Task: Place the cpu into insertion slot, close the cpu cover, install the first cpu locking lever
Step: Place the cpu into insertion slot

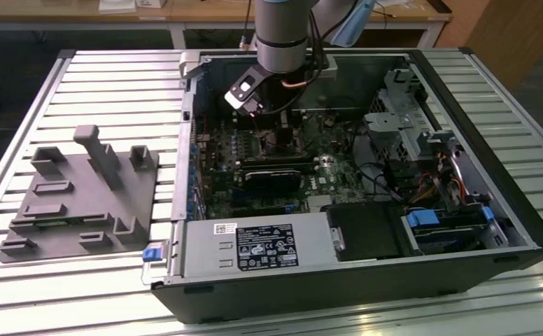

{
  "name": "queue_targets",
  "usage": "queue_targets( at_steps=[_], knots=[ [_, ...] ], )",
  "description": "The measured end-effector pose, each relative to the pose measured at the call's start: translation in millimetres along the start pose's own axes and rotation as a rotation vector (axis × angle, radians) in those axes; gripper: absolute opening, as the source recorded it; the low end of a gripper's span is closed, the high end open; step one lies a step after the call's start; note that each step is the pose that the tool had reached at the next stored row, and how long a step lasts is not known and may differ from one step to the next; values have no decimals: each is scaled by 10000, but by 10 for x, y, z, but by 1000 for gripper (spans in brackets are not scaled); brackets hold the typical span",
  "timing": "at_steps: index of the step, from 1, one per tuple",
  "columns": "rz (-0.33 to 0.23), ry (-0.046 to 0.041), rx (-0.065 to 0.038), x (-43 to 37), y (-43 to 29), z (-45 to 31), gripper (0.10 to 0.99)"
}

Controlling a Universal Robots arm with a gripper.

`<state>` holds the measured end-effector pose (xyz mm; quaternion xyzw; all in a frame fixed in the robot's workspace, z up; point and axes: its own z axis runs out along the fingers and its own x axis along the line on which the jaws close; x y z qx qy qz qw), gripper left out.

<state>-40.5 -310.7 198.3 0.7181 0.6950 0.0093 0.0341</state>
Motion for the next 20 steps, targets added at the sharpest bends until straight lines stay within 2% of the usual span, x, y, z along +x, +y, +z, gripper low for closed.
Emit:
queue_targets(
  at_steps=[7, 16, 20],
  knots=[
    [-23, 6, -2, -27, 2, -7, 537],
    [-503, 38, -17, -27, 4, 10, 537],
    [-539, 43, -19, -26, 3, 26, 537]
  ],
)
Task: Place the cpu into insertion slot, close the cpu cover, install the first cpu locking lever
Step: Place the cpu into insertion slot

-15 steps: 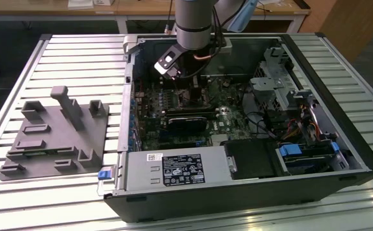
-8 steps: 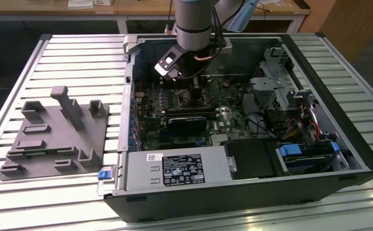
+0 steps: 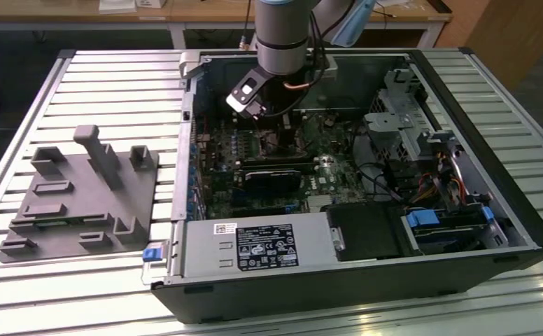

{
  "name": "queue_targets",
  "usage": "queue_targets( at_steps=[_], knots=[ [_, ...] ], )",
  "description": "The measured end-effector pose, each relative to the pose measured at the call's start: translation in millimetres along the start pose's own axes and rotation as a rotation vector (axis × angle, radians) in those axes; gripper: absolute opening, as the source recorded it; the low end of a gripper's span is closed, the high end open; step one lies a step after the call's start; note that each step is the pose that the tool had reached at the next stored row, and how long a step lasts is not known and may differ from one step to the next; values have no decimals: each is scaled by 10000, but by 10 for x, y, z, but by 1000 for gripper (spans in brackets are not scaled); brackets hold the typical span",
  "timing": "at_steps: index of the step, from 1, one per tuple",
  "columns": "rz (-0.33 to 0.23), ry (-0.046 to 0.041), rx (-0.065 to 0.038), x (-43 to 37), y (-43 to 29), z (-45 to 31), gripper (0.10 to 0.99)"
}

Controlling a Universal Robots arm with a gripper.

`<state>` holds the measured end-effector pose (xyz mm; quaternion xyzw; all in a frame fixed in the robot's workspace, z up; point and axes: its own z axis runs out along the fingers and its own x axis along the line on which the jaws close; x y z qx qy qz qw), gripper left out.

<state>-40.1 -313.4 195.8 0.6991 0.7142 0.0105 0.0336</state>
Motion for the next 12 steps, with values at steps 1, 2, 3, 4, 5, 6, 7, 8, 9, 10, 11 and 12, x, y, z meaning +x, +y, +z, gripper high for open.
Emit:
queue_targets(
  at_steps=[1, 2, 3, 4, 5, 6, 7, 8, 9, 10, 11, 12],
  knots=[
    [5, -1, 0, 0, 0, 3, 537],
    [16, -3, 2, 0, -1, 4, 537],
    [21, -2, 2, 0, -1, 4, 537],
    [23, -3, 3, 0, -1, 4, 537],
    [25, -1, 1, 0, -1, 6, 537],
    [28, 3, -1, 1, -1, 9, 537],
    [29, 3, 0, 0, -1, 12, 537],
    [30, 3, 1, 0, -1, 12, 537],
    [30, 3, 1, 0, -2, 12, 537],
    [30, 3, 2, 0, -2, 12, 537],
    [30, 4, 2, 0, -2, 12, 537],
    [31, 4, 1, 1, -1, 12, 537]
  ],
)
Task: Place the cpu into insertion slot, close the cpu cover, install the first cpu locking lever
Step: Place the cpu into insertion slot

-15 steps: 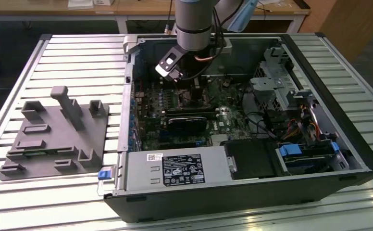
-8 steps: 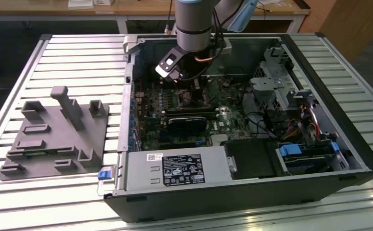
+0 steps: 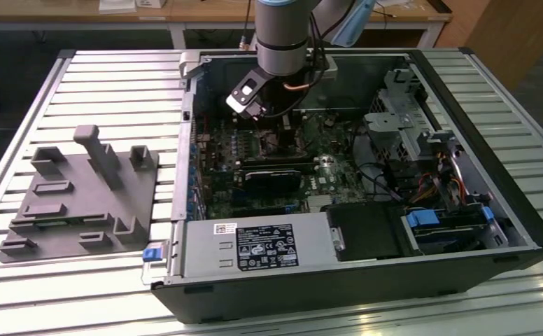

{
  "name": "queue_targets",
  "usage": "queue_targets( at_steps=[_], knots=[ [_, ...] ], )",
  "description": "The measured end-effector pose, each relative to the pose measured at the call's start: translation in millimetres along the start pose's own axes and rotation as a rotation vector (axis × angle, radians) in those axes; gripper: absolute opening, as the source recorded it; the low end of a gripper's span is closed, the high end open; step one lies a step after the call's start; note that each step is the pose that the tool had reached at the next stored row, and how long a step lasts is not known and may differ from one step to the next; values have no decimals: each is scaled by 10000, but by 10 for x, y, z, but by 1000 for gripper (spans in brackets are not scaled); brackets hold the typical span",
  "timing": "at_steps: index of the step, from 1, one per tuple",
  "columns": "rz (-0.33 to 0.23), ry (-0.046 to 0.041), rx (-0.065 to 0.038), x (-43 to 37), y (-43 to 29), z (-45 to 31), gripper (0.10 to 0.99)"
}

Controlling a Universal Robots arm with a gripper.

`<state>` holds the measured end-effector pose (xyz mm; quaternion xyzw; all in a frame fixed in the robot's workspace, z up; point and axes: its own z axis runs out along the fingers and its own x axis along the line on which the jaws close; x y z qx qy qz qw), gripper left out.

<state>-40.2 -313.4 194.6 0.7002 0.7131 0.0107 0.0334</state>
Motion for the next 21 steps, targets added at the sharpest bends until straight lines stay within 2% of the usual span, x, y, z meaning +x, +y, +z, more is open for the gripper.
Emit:
queue_targets(
  at_steps=[2, 3, 4, 5, 19, 20, 21],
  knots=[
    [0, 1, 0, 0, 0, 0, 549],
    [0, 1, 0, 0, 0, 0, 608],
    [0, 2, 0, 0, 0, 0, 608],
    [0, 3, 0, 0, 0, 0, 671],
    [0, 4, 0, 0, 0, -6, 671],
    [0, 5, 0, 0, 0, -6, 659],
    [0, 5, 0, 0, 0, -6, 596]
  ],
)
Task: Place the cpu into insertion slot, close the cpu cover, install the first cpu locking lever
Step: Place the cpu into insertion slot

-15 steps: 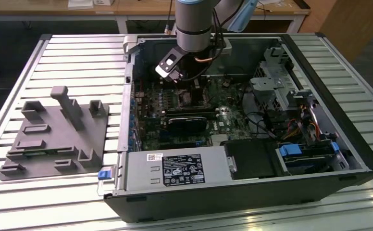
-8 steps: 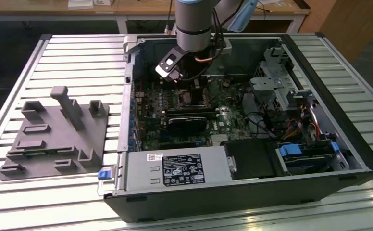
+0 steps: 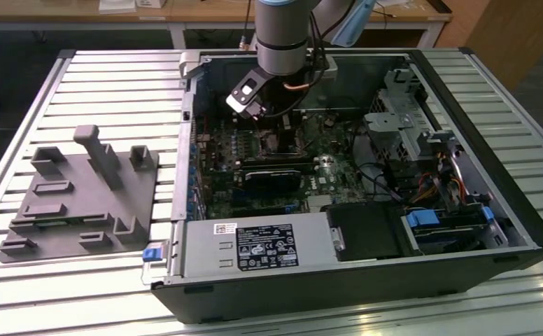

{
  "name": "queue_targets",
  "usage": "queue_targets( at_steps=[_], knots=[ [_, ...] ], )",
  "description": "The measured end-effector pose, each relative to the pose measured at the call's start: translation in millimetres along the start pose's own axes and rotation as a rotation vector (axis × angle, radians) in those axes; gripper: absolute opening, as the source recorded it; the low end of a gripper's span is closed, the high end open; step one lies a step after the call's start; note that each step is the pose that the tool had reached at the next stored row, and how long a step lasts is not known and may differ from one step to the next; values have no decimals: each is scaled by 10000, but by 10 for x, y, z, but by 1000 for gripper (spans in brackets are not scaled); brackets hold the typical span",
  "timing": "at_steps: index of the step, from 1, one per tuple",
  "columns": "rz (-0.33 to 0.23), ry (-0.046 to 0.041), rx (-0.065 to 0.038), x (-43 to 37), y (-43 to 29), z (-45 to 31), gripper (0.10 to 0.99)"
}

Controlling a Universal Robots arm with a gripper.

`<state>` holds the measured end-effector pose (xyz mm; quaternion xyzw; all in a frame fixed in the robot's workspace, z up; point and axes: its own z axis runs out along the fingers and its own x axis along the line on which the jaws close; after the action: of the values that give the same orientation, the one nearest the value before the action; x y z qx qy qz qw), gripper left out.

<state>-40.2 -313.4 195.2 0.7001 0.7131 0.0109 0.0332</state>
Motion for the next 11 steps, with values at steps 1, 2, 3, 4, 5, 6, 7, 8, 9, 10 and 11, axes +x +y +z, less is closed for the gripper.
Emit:
queue_targets(
  at_steps=[1, 2, 3, 4, 5, 6, 7, 8, 9, 10, 11],
  knots=[
    [0, -3, 2, -1, 0, -1, 533],
    [0, -2, 1, -1, 0, -1, 533],
    [0, -2, 2, 0, 0, -1, 533],
    [0, -2, 1, 0, 0, -1, 525],
    [0, -1, 1, 0, 0, -1, 525],
    [0, -1, 0, 0, 0, -1, 525],
    [0, -1, 0, 0, 0, -1, 525],
    [0, 0, -1, 0, 0, -2, 525],
    [0, 1, -1, 0, 1, -7, 525],
    [0, 0, -1, 0, 1, -15, 525],
    [0, 0, 0, 0, 2, -21, 525]
  ],
)
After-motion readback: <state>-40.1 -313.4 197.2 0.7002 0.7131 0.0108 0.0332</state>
